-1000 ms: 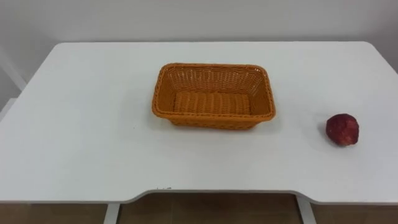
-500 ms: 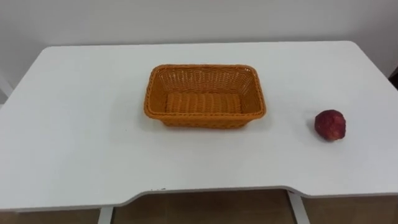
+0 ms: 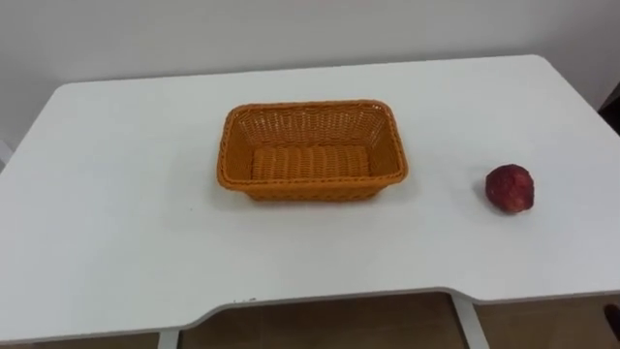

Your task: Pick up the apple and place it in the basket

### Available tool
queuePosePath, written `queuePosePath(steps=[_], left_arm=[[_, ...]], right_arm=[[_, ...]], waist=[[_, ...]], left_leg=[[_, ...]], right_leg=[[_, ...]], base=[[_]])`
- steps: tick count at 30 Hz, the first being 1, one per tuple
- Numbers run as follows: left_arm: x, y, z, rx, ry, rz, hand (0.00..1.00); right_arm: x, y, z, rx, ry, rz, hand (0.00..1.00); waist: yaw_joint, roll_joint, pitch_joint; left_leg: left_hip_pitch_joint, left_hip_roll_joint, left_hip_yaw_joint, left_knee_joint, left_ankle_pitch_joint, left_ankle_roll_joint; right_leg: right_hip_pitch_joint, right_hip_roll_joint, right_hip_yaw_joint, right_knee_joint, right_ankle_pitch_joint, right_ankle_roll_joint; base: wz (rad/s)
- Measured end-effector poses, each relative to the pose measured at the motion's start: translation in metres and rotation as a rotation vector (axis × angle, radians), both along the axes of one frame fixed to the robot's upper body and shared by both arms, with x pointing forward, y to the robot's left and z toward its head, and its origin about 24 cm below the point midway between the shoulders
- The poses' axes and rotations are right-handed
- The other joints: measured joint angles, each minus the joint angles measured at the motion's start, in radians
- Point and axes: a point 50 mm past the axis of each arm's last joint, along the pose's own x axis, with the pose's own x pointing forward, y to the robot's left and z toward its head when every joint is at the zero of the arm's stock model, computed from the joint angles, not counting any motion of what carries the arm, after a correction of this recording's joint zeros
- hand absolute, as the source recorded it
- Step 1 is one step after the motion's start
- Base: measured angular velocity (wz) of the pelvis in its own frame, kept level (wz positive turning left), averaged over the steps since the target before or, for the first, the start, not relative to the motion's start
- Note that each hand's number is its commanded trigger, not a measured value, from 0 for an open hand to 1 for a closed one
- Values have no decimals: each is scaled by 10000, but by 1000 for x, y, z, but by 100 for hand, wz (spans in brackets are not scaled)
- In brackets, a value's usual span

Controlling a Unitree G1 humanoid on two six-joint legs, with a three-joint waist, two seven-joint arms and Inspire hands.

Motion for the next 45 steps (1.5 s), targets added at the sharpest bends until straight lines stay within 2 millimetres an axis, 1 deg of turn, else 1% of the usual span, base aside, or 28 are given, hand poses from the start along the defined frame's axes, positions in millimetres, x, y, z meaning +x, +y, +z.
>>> queuePosePath(steps=[1,2,4,5,7,8,10,13,17,19,20,22,26,28,29,31,34,38,41,45], left_arm=[[-1,0,0,3,38,-20,0],[-2,0,0,8,52,-21,0],[-1,1,1,32,23,-41,0],[-1,1,1,41,-5,-54,0],[3,2,1,108,-137,-163,0],[4,2,1,121,-140,-213,0],[5,2,1,129,-165,-302,0],[10,4,2,141,-381,-474,0],[20,4,2,131,-528,-835,0],[25,5,2,143,-645,-936,0],[25,6,2,155,-677,-952,0],[26,9,3,209,-690,-1037,0],[28,13,4,203,-625,-1354,0],[29,11,4,61,-611,-1468,0],[29,11,4,55,-609,-1471,0],[31,11,4,52,-639,-1479,0],[32,11,3,34,-581,-1556,0],[33,10,3,-13,-588,-1627,0],[34,10,3,-46,-604,-1634,0],[34,10,3,-133,-593,-1645,0]], right_arm=[[4,0,9,-782,382,175,0],[6,-1,14,-1133,491,182,0],[14,-2,41,-2767,457,100,0],[16,-2,47,-3219,448,128,0],[20,-3,64,-4635,551,144,0],[21,-3,67,-4926,636,183,0],[28,3,77,-6179,992,548,0],[32,7,85,-7275,1150,832,0],[44,16,87,-7856,1098,2071,0],[51,22,90,-8311,1014,2941,0],[52,23,92,-8362,919,3092,0],[57,24,96,-8572,727,3685,0],[64,29,96,-8733,567,4835,0],[69,34,93,-8737,488,5865,0],[70,35,90,-8680,539,6113,0],[74,38,77,-8294,905,7113,0],[76,43,66,-7873,1183,8117,0],[79,48,61,-7581,1169,8989,0],[81,50,60,-7525,1053,9418,0],[82,53,59,-7435,962,9938,0]], waist=[[20,-14,-4],[32,-19,-5],[108,-27,-4],[136,-35,-4],[227,-114,-17],[258,-136,-19],[347,-172,-14],[491,-198,-11],[532,-242,21],[560,-276,30],[579,-286,37],[617,-357,77],[635,-353,100],[620,-366,101],[617,-370,97],[630,-387,91],[649,-354,89],[703,-341,84],[763,-365,89],[770,-422,74]], left_leg=[[-9,-6,0,-11,1,2],[-8,-12,-2,-16,1,2],[-93,-23,-13,-26,4,8],[-102,-22,-14,-26,6,9],[-152,-25,-39,-25,7,9],[-154,-25,-39,-27,7,9],[-171,-25,-104,-30,7,9],[-140,-33,-169,-67,8,8],[-150,-34,-208,-70,8,7],[-152,-35,-237,-60,10,6],[-153,-34,-255,-59,10,6],[-151,-28,-268,-30,11,4],[-183,-18,-265,1,11,4],[-247,-21,-267,13,11,5],[-247,-21,-267,21,11,5],[-246,-22,-258,35,11,5],[-249,-26,-267,33,11,5],[-234,-18,-282,29,12,3],[-122,-21,-281,-12,13,3],[-73,-19,-293,-21,12,3]], right_leg=[[-12,-2,1,2,-2,4],[-12,-5,1,-3,-4,8],[-110,-12,-6,-13,-10,18],[-151,-11,-7,-16,-9,18],[-175,-11,-24,-48,-5,19],[-182,-10,-24,-43,-5,19],[-187,-9,-33,-39,-4,19],[-128,-9,-34,-49,-2,19],[-138,-10,-19,-53,0,18],[-123,-14,-101,-48,-1,18],[-121,-14,-117,-47,-1,18],[-110,-15,-143,-47,2,13],[-76,-21,-185,-46,10,3],[-70,-29,-186,-45,14,1],[-66,-29,-186,-45,15,1],[-52,-32,-193,-47,17,2],[-44,-41,-237,-51,16,2],[-45,-38,-252,-55,16,2],[17,-38,-254,-55,16,2],[69,-44,-256,-86,17,2]], base=[[0],[0],[0],[0],[0],[0],[0],[4],[3],[2],[4],[2],[0],[0],[0],[0],[2],[0],[0],[0]])
